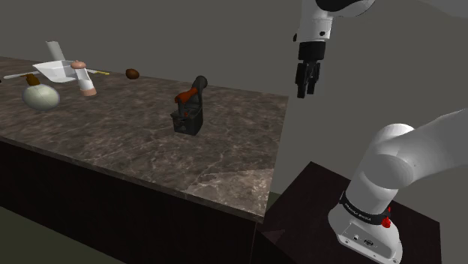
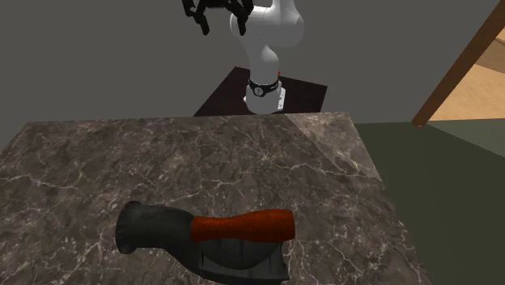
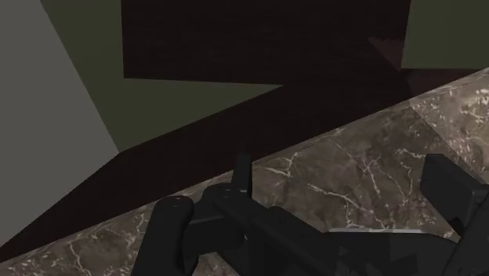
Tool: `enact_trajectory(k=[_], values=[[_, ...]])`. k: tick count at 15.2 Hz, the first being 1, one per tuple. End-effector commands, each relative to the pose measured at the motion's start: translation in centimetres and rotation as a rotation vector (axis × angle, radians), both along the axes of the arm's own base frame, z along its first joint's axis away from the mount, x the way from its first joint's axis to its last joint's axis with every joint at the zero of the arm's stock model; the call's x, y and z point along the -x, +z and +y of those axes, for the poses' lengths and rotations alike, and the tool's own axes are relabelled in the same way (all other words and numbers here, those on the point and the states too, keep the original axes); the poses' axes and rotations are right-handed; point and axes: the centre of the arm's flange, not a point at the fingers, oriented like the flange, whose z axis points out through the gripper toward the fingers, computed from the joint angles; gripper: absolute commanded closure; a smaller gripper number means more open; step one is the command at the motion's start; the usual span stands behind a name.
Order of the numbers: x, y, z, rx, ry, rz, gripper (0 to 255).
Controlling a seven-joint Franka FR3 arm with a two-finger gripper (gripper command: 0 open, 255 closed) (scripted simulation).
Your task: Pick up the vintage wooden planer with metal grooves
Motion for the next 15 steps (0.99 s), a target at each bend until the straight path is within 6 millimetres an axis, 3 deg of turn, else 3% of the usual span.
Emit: enact_trajectory(k=[1, 8, 15], values=[[0.0, 0.0, 0.0, 0.0, 0.0, 0.0, 0], [-5.3, 0.0, 7.2, 0.03, -0.228, -0.001, 0], [-12.1, -0.3, 13.0, 0.06, -0.457, -0.002, 0]])
